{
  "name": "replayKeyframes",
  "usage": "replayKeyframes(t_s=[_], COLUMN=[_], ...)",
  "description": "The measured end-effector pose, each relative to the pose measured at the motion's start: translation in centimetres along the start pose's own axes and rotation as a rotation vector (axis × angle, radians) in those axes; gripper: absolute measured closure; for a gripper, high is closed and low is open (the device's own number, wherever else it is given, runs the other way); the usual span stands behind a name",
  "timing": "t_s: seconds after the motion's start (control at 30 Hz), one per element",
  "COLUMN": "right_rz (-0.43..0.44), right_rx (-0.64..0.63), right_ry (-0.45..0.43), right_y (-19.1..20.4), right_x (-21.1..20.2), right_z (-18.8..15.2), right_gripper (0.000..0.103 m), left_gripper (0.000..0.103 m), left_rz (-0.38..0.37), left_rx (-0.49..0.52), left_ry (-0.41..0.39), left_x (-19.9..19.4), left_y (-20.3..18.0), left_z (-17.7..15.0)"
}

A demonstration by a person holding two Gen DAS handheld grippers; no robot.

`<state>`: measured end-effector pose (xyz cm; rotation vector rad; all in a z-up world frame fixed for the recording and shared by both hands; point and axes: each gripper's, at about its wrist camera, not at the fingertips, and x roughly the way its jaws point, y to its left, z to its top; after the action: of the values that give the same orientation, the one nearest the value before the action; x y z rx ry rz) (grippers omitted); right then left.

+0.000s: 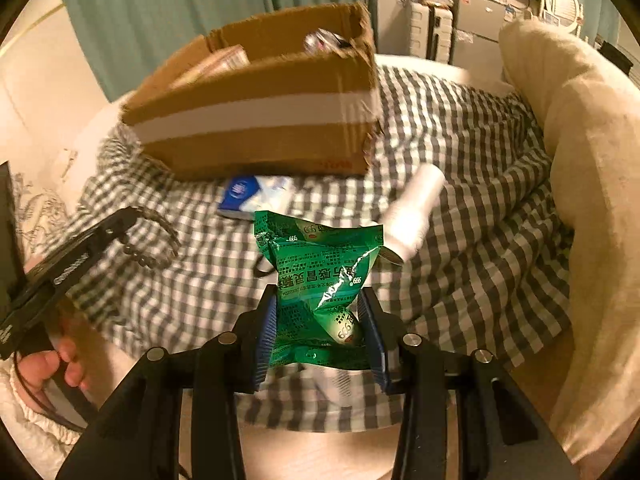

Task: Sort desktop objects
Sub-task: 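Carry the bead bracelet and green sachet over the box and release them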

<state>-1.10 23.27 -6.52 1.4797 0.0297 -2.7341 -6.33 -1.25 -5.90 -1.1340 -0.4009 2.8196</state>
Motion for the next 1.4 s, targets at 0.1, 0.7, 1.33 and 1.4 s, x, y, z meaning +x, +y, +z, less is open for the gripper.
replayKeyframes(t_s=[0.1, 0.7, 1.33, 1.4], right_rz=[0.026, 0.087, 0.046, 0.024], right_rx=[-0.01, -0.031, -0.159, -0.168], right_ry=[-0.037, -0.126, -0.242, -0.239], right_y=[0.9, 1.6, 2.8, 2.7], right_x=[-1.4, -5.3, -6.8, -5.7], right_z=[0.2, 3.9, 18.2, 19.9], right_gripper=[0.064, 0.064, 0.064, 0.064], left_gripper=[0.091, 0.091, 0.091, 0.091], left_rz=[-0.015, -0.057, -0.032, -0.022], left_rx=[0.008, 0.068, 0.207, 0.19], left_ry=[-0.024, -0.153, -0.218, -0.197], left_x=[-1.2, -5.9, -2.2, -0.4], left_y=[-0.6, -3.4, -7.6, -7.4], left_z=[0.7, 6.8, 21.0, 21.5])
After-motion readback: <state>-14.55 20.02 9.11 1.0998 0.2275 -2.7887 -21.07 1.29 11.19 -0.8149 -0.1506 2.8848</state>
